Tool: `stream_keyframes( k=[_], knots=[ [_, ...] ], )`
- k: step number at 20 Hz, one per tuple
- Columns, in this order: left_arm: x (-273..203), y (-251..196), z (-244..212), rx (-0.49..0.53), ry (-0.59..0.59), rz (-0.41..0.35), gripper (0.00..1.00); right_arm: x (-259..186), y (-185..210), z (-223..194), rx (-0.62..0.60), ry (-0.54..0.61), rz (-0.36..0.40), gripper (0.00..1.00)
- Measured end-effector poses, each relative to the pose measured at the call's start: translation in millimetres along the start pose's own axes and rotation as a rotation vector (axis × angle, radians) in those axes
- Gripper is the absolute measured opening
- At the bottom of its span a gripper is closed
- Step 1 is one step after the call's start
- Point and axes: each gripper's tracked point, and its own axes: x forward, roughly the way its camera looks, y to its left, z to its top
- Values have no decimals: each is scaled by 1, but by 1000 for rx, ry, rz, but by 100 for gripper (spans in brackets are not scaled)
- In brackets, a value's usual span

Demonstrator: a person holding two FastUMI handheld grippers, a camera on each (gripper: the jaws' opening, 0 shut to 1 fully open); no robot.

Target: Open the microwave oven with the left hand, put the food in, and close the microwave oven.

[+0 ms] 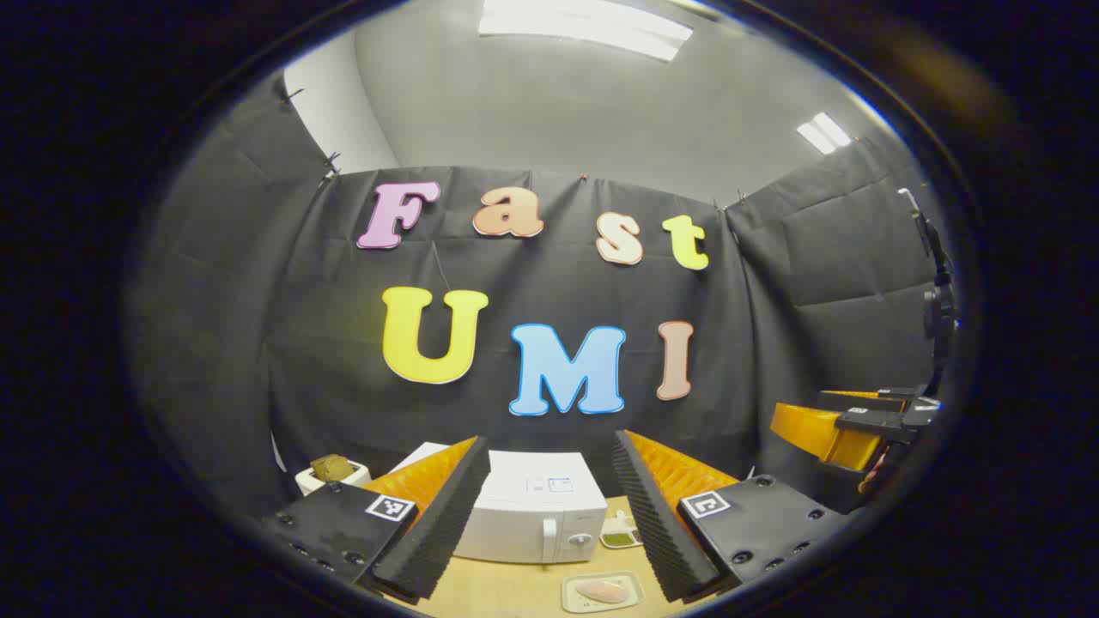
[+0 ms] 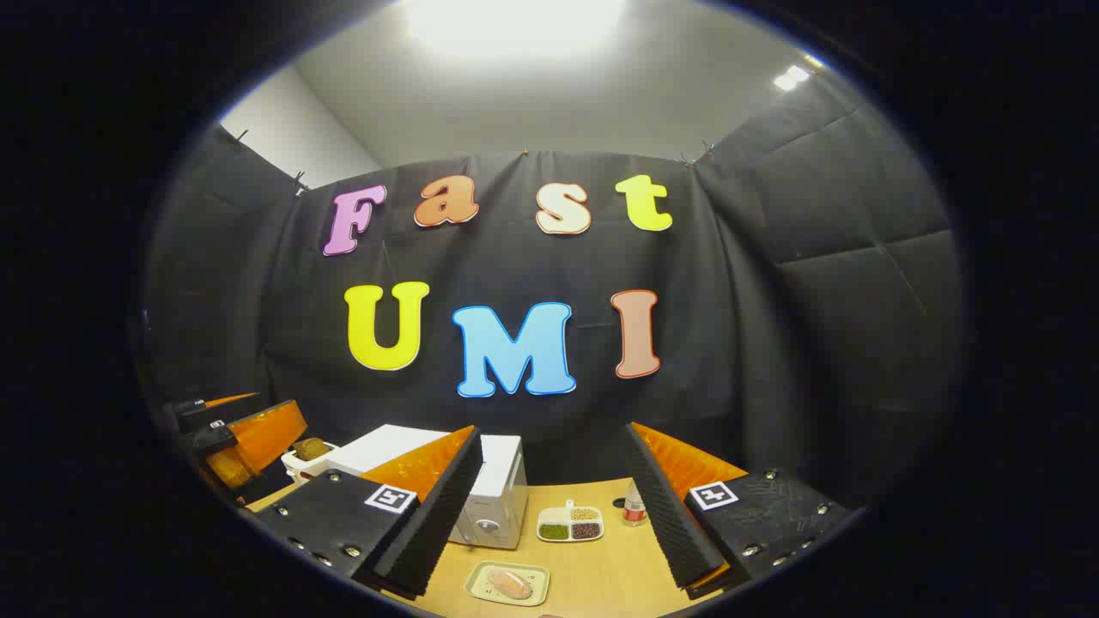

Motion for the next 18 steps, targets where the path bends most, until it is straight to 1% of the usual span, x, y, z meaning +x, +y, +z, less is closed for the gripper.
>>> stream_keyframes(
  k=[3, 5, 7, 9, 10, 12, 17, 18],
  knots=[
    [3, 1, 2, -7, -5, 20, 95, 4, -3, 2, 6, -10, 13, 99],
    [3, 0, 2, -10, -8, 31, 99, 7, -4, 2, 6, -6, 21, 99],
    [5, -3, 4, -1, -10, 38, 97, 13, -6, 1, 9, 1, 31, 99],
    [9, -7, 8, 10, -15, 41, 97, 17, -8, 1, 14, 5, 45, 99],
    [11, -8, 9, 15, -16, 44, 99, 20, -8, 0, 11, 6, 50, 99],
    [14, -11, 5, 18, -12, 53, 95, 26, -10, -3, 5, 12, 63, 99],
    [28, -16, -7, 10, -1, 81, 95, 38, -19, -13, 6, 27, 97, 99],
    [31, -18, -9, 8, -4, 89, 99, 39, -22, -16, 7, 32, 104, 99]
  ],
)
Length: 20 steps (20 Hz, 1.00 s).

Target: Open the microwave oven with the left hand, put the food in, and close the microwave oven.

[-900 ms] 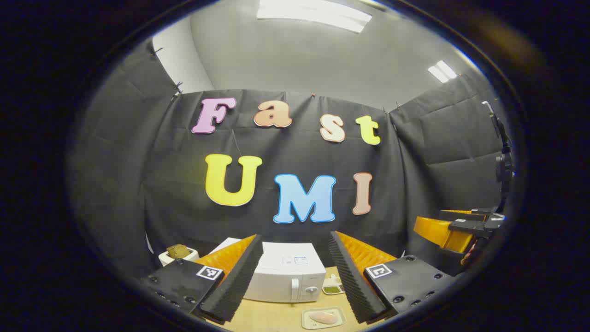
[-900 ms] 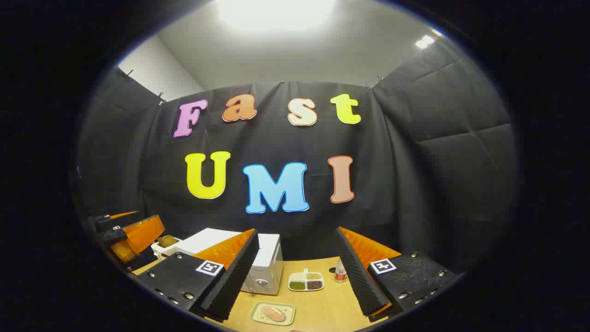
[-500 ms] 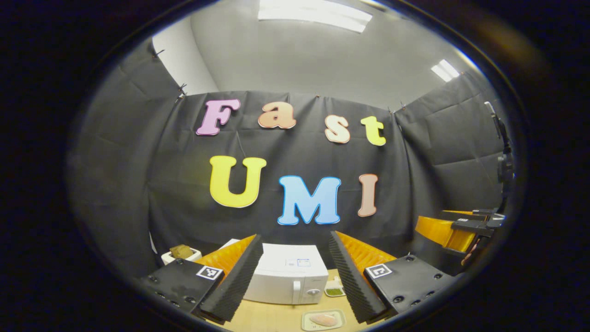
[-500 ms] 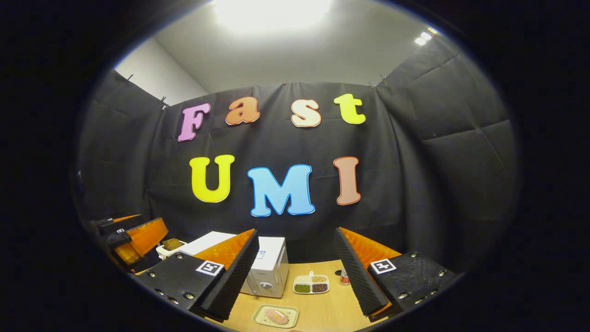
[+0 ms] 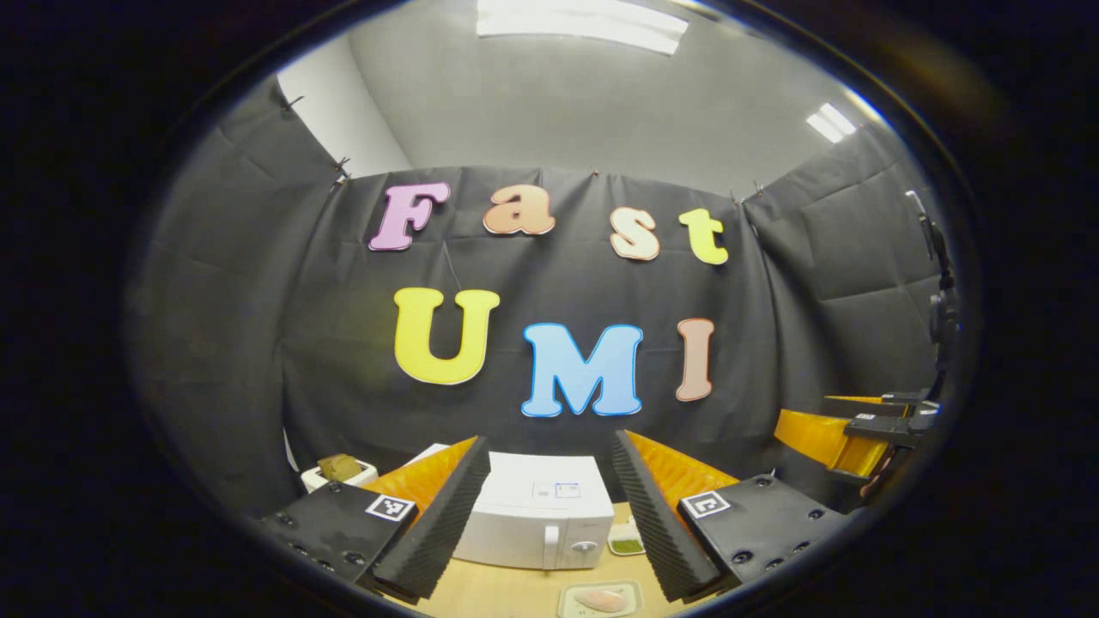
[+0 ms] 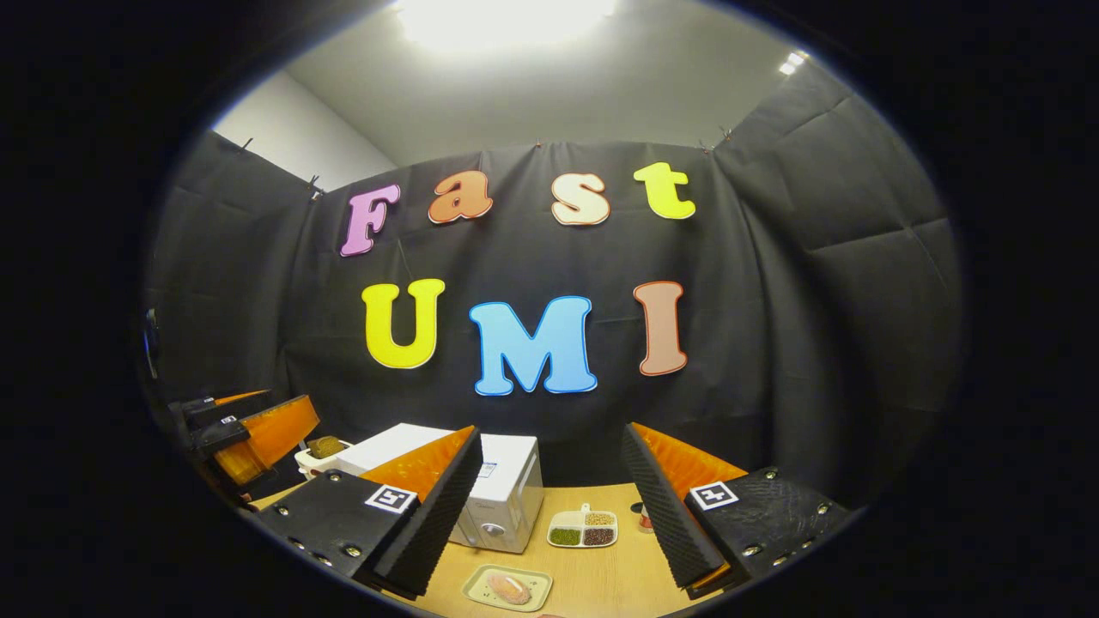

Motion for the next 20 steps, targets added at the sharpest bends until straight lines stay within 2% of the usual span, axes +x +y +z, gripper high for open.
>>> stream_keyframes(
  k=[2, 5, 9, 12, 15, 17, 20],
  knots=[
    [7, -1, -10, 13, 0, 23, 95, 3, -8, -5, 2, 14, 13, 99],
    [17, -9, -30, 17, 1, 40, 99, 8, -18, -10, 13, 24, 36, 99],
    [31, -6, -53, 59, -22, 68, 96, 11, -30, -25, 25, 66, 31, 99],
    [47, -12, -82, 79, -26, 13, 99, 11, -35, -30, 17, 67, -8, 100],
    [63, -14, -133, 43, 46, -49, 97, 8, -31, -39, 22, 84, -36, 100],
    [73, -6, -171, 44, 113, -53, 96, 9, -31, -46, 1, 104, -62, 100],
    [90, -12, -201, 23, 129, -79, 96, 4, -32, -56, -30, 129, -94, 100]
  ],
)
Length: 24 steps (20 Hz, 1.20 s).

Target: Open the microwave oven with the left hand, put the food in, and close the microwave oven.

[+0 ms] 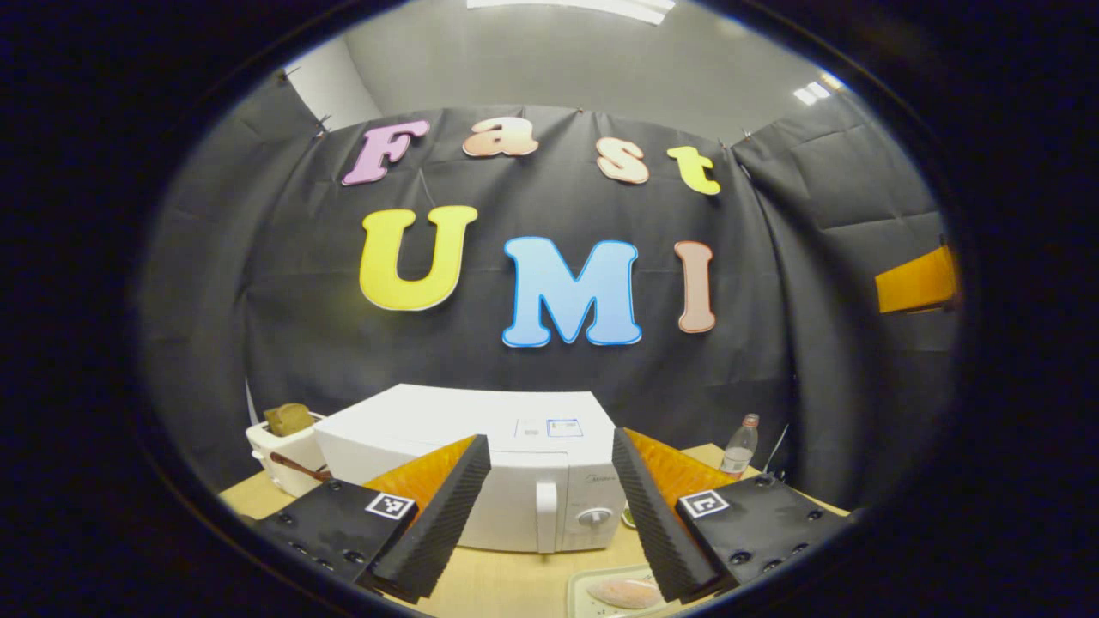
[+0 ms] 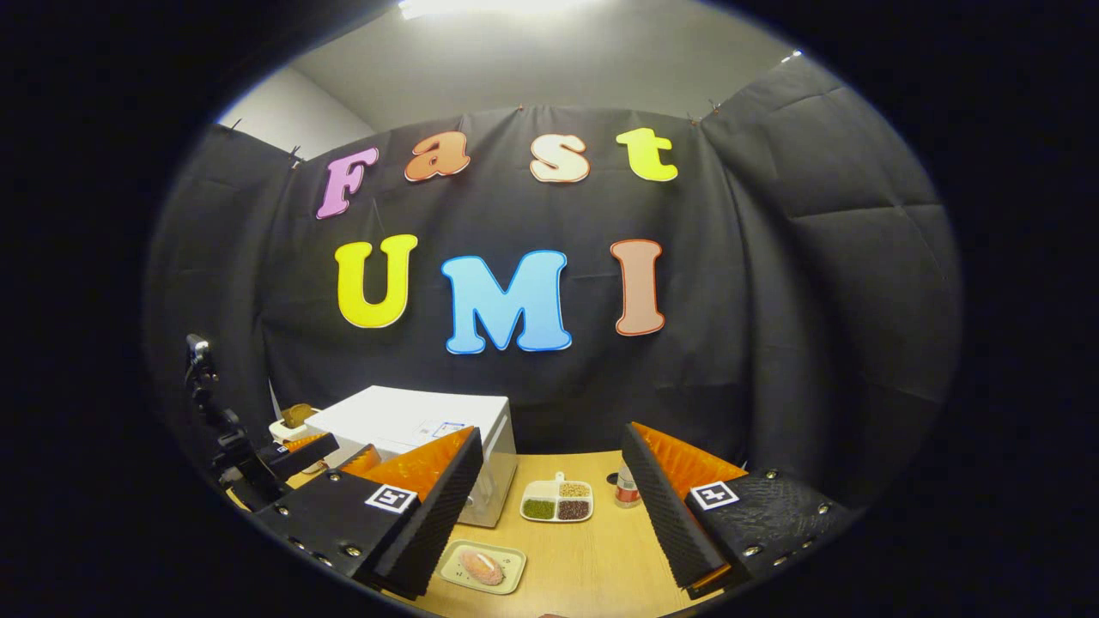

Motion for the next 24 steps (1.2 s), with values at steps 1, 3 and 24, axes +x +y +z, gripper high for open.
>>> stream_keyframes(
  k=[1, 3, 24],
  knots=[
    [9, -2, -12, 13, 10, -9, 96, -2, -2, -3, -10, 8, -10, 100],
    [23, -7, -29, 34, 24, -22, 94, -3, -7, -12, -27, 34, -30, 100],
    [111, 12, -198, -35, 324, -4, 83, 11, -12, -43, -10, 136, -89, 100]
  ],
)
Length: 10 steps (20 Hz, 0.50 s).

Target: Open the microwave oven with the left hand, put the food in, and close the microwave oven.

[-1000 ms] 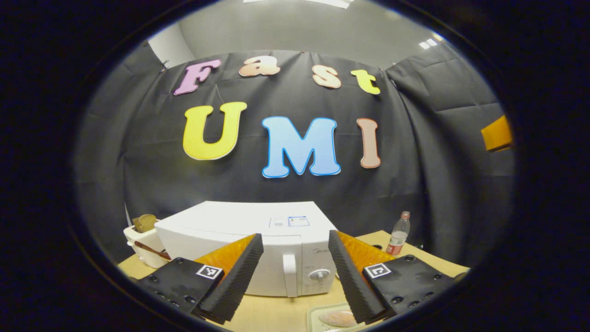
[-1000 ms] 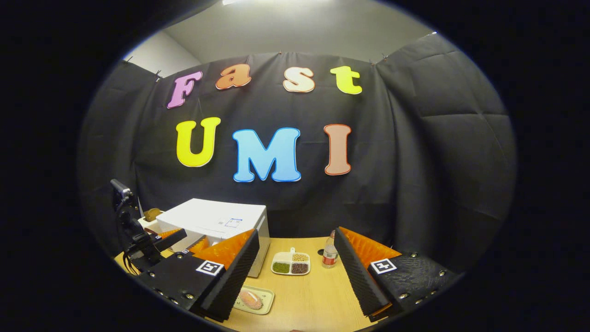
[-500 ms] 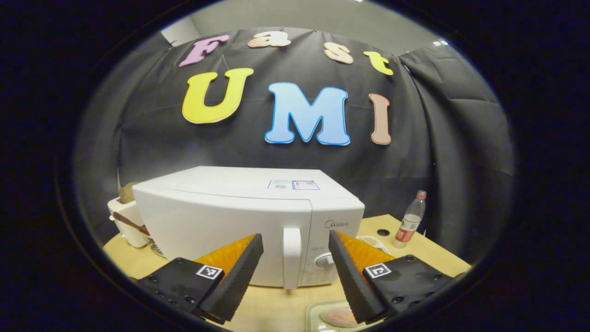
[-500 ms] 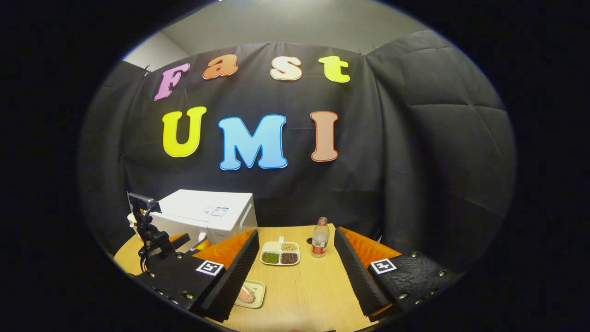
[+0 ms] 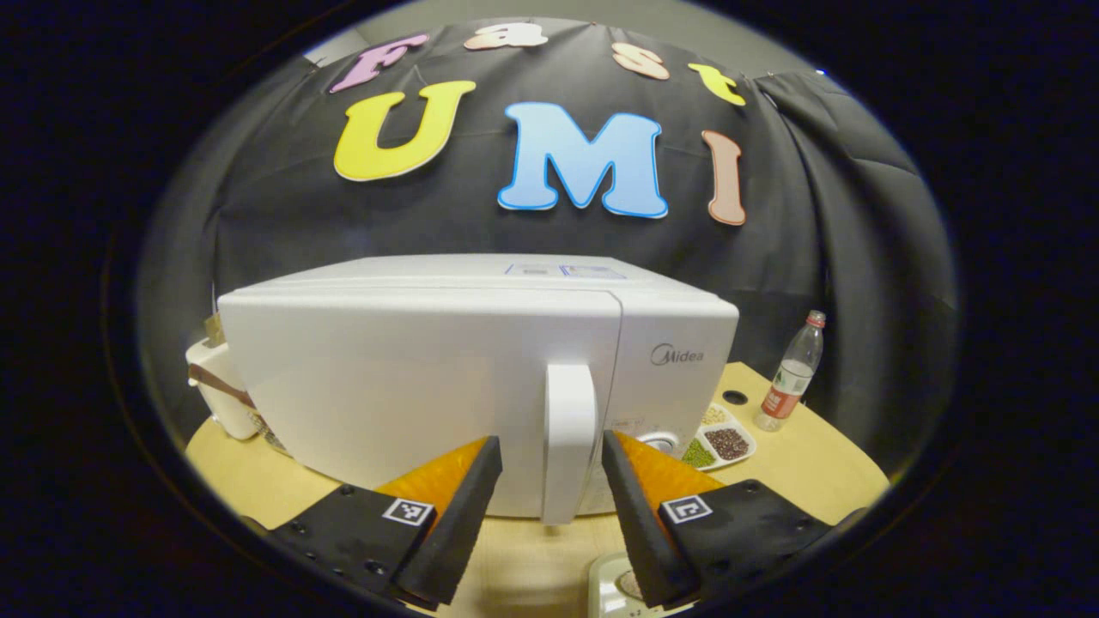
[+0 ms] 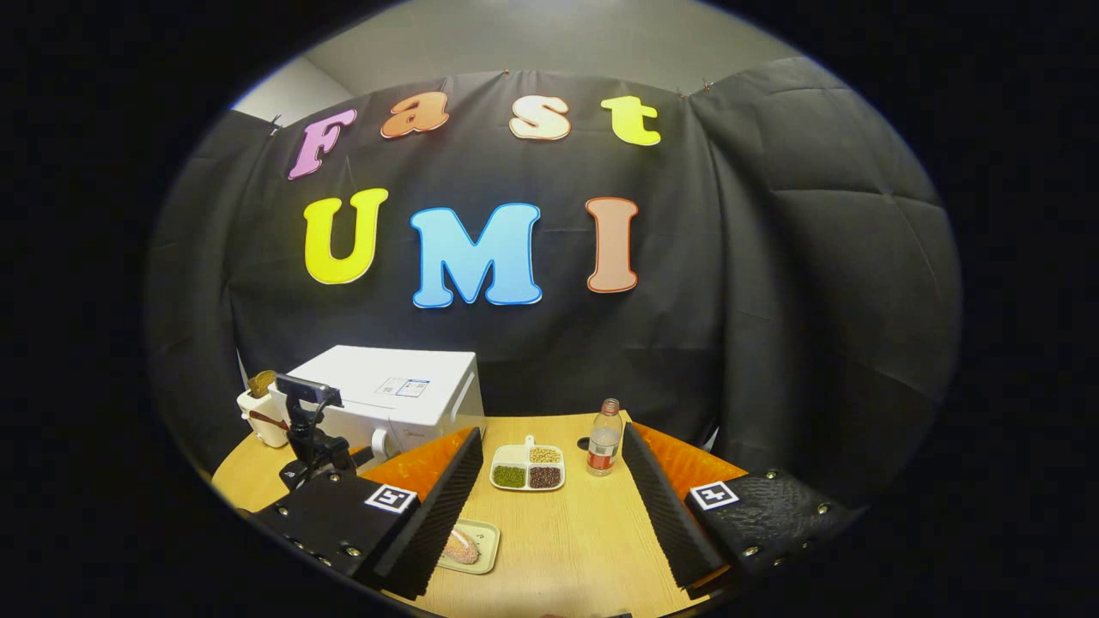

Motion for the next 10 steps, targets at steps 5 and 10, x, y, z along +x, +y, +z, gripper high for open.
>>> stream_keyframes(
  k=[5, 10],
  knots=[
    [7, -9, -20, 10, 70, -48, 40, 4, 10, 3, -7, -3, 20, 100],
    [4, -8, -23, 31, 98, -49, 22, 2, 9, -1, 3, 1, 26, 100]
  ],
)
